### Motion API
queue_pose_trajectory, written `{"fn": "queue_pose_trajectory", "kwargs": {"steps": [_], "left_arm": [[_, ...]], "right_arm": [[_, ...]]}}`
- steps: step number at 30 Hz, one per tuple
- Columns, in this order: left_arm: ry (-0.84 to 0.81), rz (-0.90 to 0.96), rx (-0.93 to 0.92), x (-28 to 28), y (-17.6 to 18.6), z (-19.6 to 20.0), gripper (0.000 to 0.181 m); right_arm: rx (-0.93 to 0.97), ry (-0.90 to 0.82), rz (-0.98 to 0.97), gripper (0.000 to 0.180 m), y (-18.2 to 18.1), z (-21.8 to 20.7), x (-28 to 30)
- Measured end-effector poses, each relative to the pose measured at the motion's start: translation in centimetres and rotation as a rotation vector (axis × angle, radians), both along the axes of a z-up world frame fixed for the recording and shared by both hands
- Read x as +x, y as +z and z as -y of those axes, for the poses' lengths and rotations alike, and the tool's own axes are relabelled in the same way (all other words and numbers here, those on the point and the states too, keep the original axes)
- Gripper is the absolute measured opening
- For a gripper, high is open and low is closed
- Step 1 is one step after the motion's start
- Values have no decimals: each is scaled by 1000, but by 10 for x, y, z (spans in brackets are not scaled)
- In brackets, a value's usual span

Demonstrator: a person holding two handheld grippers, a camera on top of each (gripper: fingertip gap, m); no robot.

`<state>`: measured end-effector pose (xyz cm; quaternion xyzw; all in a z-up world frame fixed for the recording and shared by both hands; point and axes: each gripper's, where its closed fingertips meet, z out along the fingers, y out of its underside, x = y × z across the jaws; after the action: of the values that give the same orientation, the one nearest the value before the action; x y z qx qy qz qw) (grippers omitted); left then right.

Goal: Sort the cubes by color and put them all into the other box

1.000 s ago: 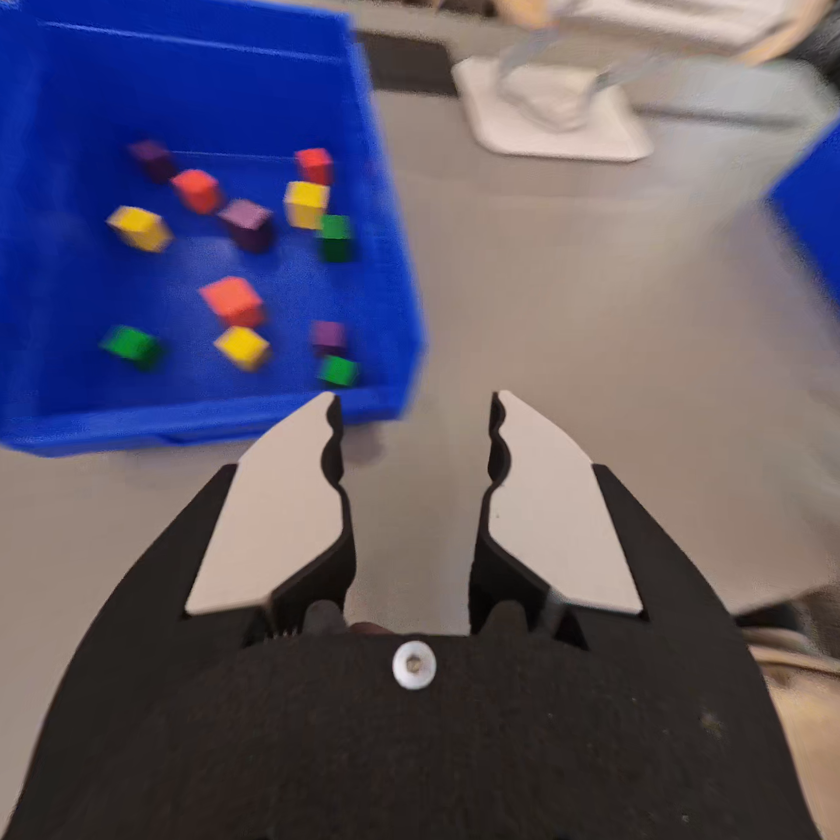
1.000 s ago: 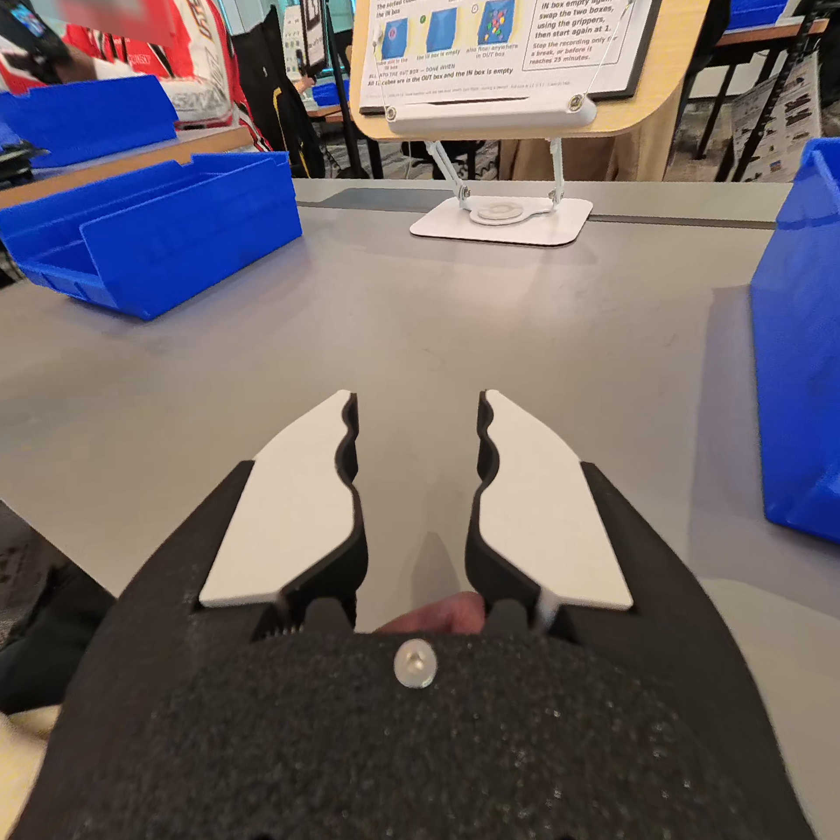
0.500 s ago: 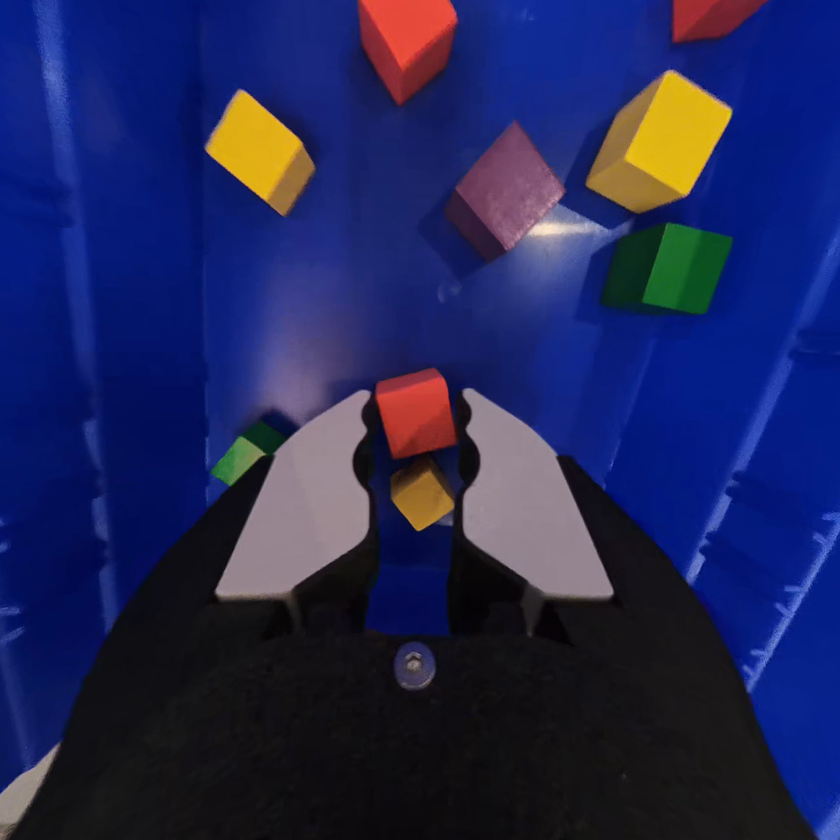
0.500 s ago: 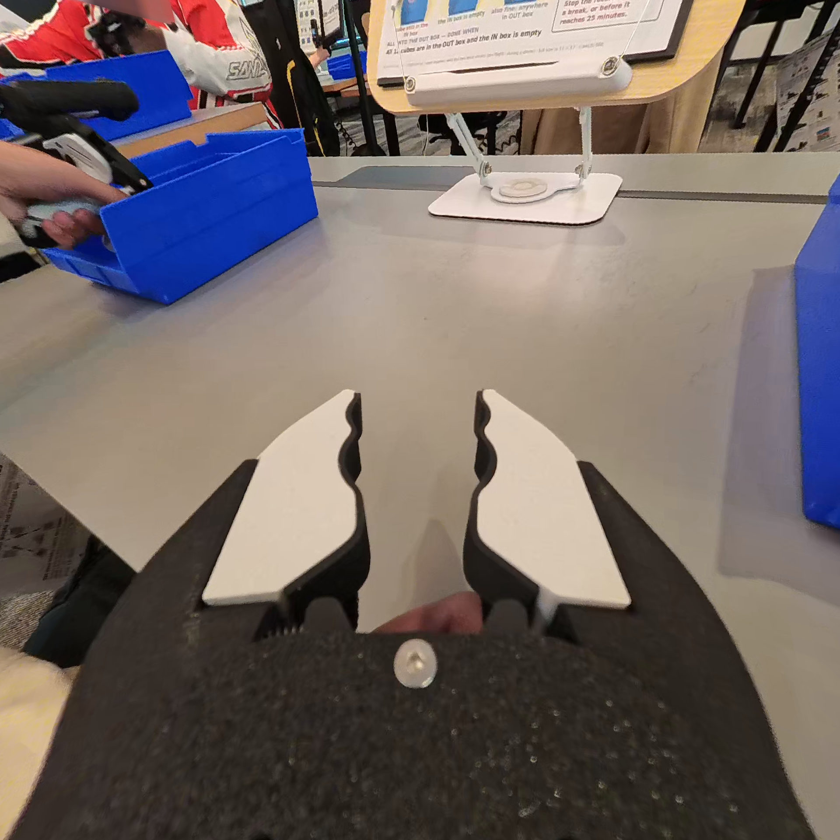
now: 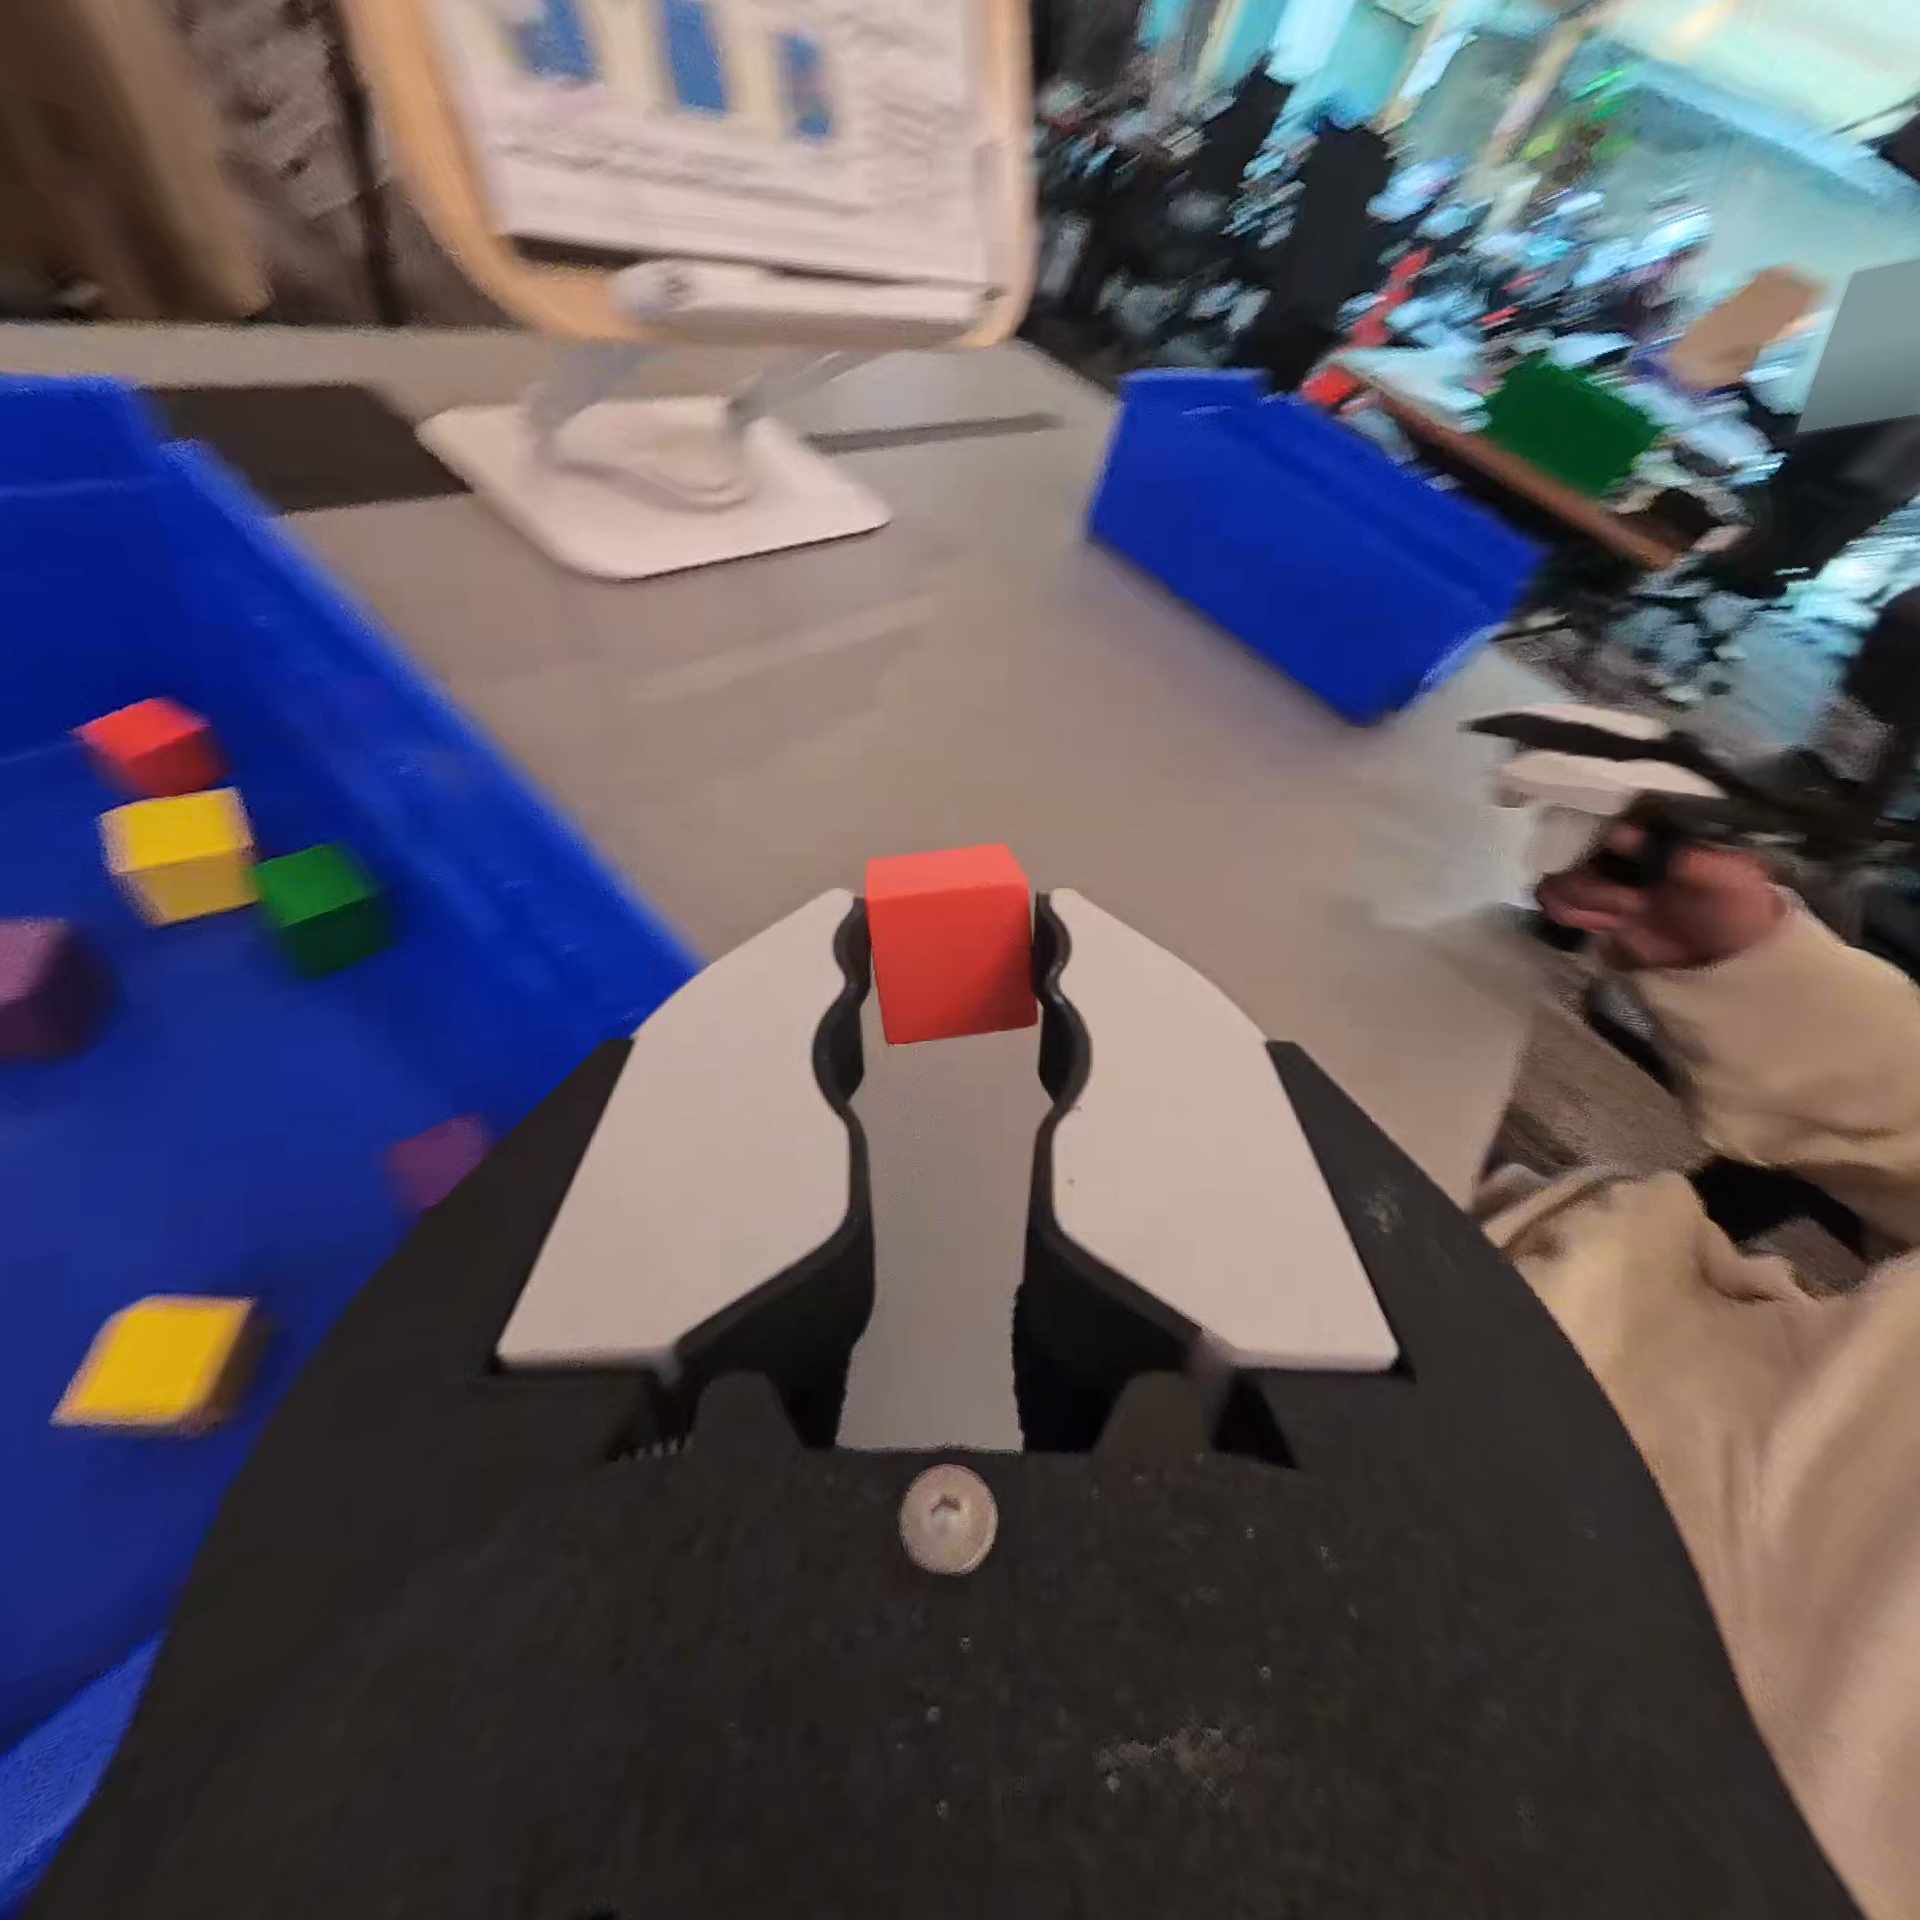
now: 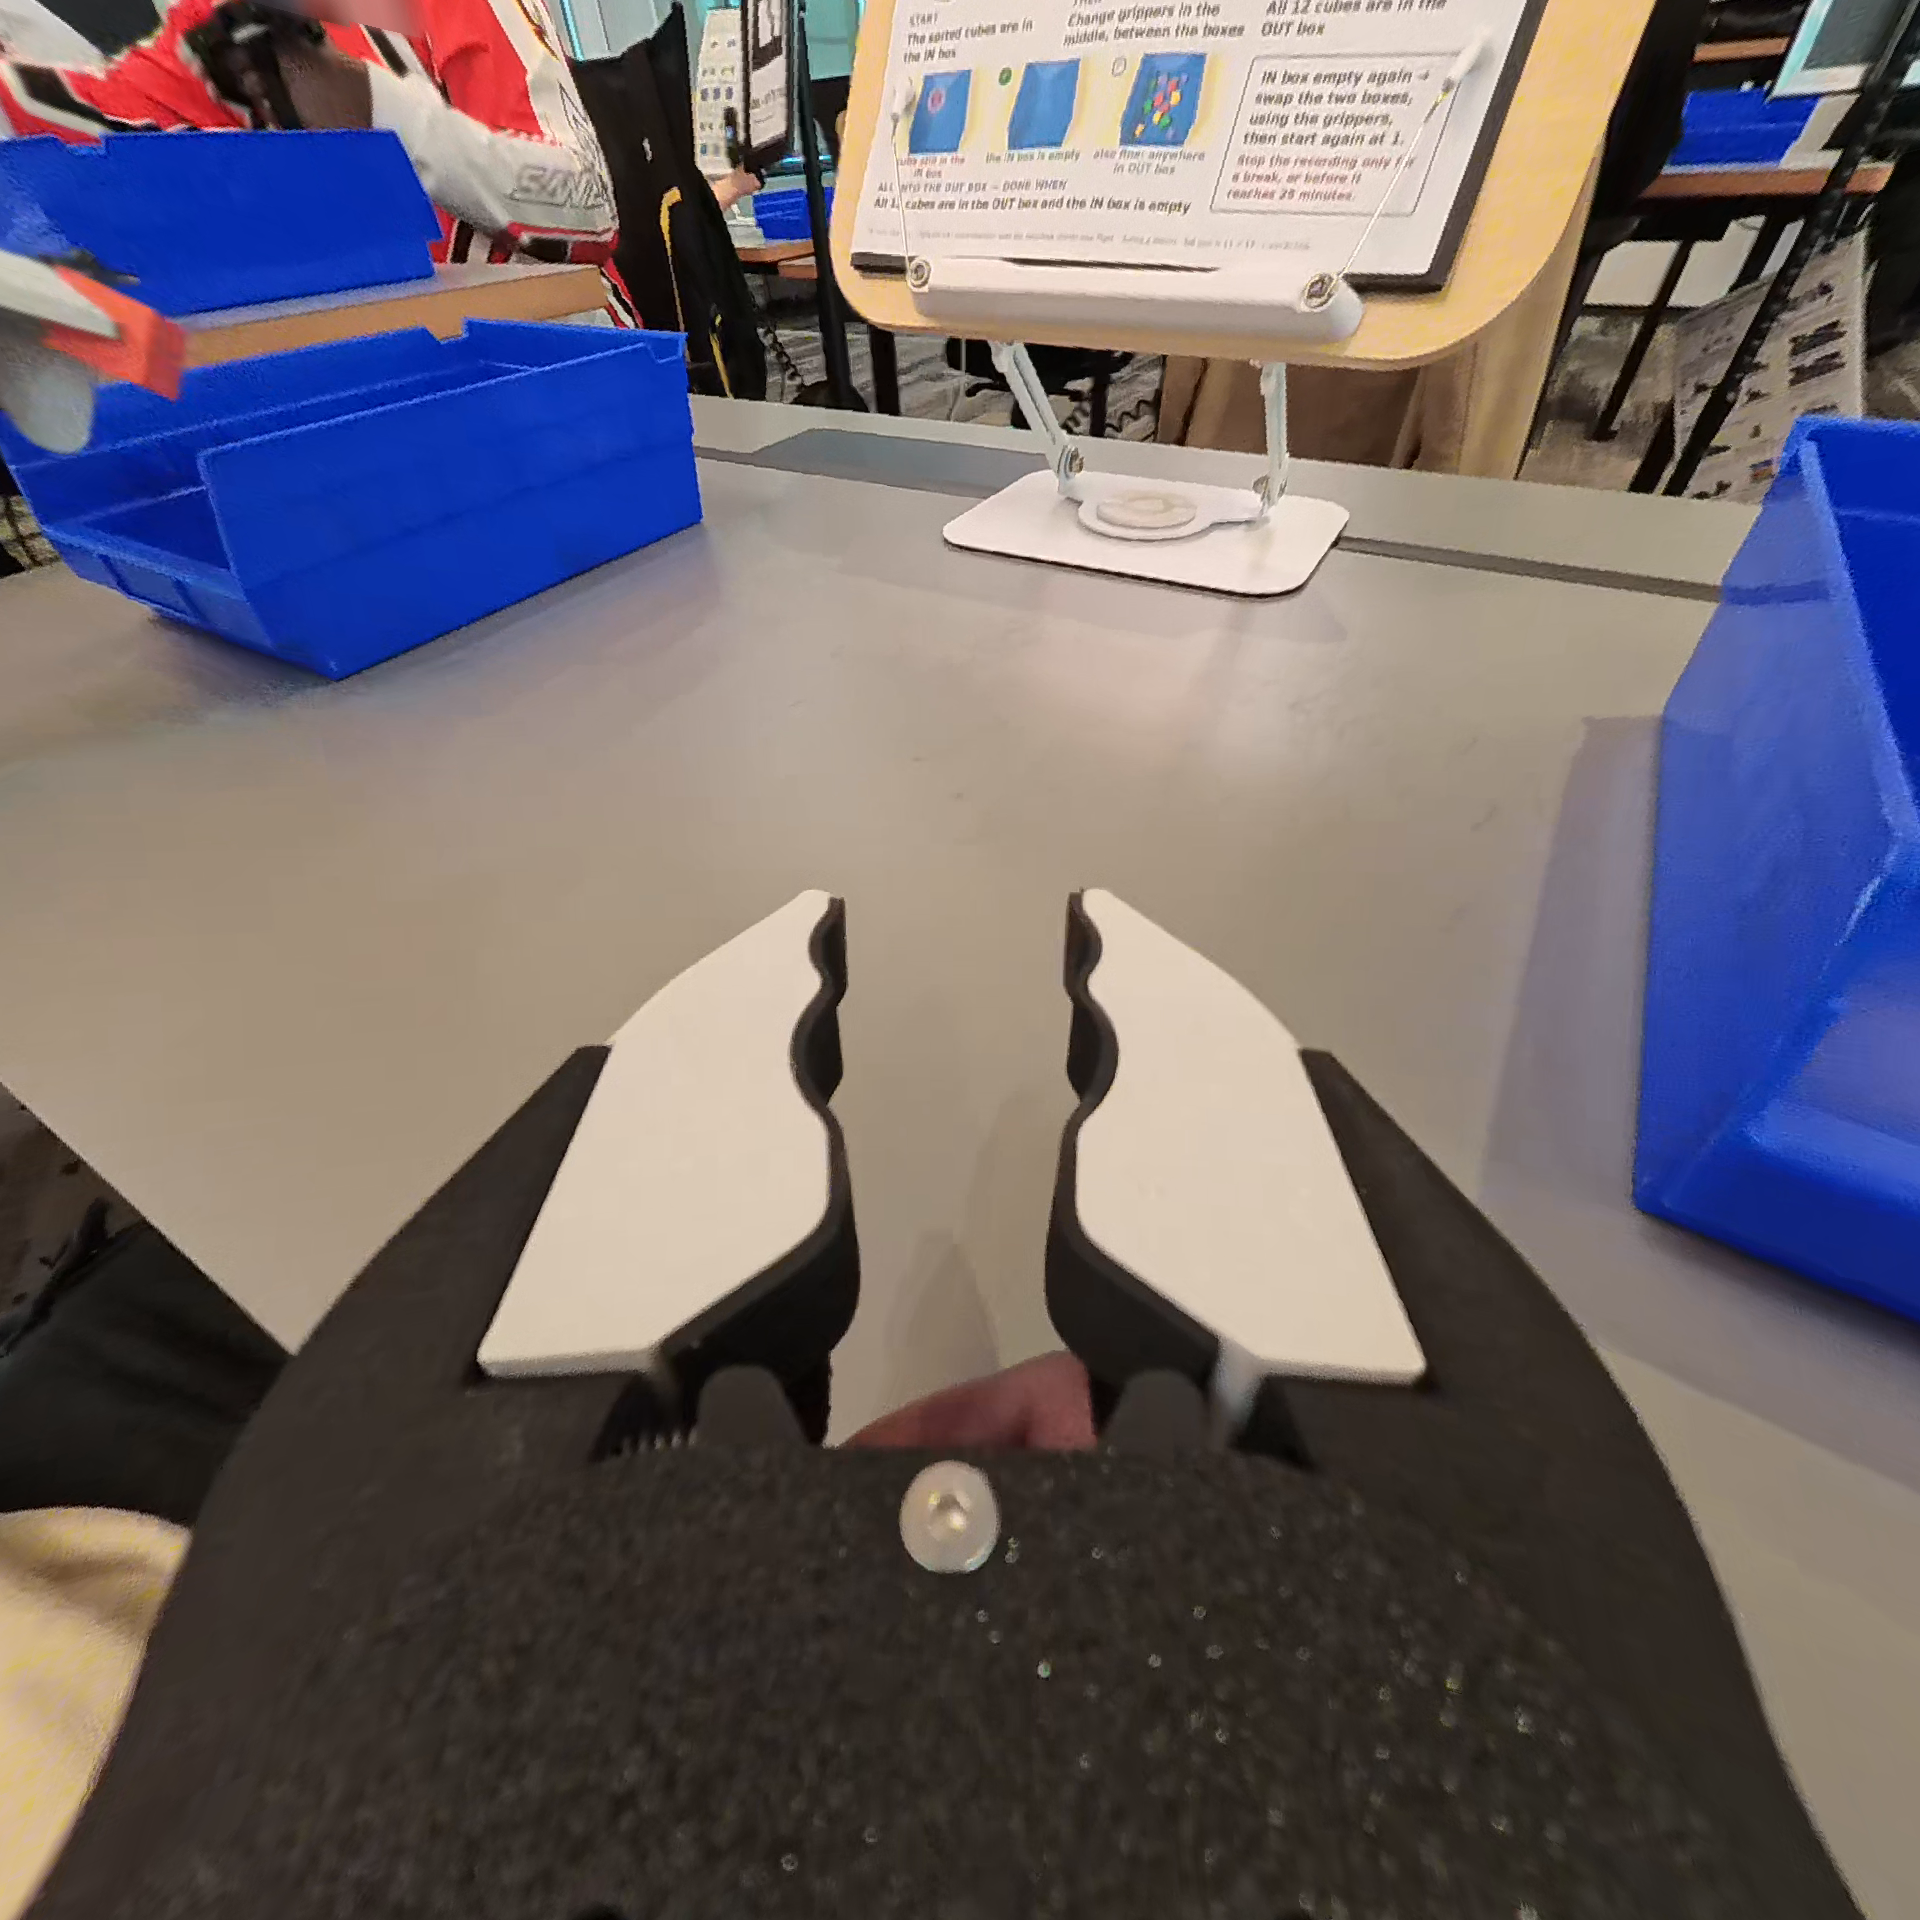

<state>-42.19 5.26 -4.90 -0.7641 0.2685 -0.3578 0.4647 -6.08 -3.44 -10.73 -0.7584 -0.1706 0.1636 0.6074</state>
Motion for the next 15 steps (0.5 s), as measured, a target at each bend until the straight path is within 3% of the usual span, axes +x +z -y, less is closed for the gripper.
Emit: {"fn": "queue_pose_trajectory", "kwargs": {"steps": [4, 9, 15], "left_arm": [[-252, 210, 1, 62, 16, 44, 29], [-504, 349, -211, 152, 27, 63, 29], [-740, 442, -486, 228, 17, 78, 29]], "right_arm": [[-24, 95, 24, 38, -3, -6, -17], [313, 306, 362, 51, 29, -8, -81], [561, 399, 465, 52, 66, -14, -129]]}}
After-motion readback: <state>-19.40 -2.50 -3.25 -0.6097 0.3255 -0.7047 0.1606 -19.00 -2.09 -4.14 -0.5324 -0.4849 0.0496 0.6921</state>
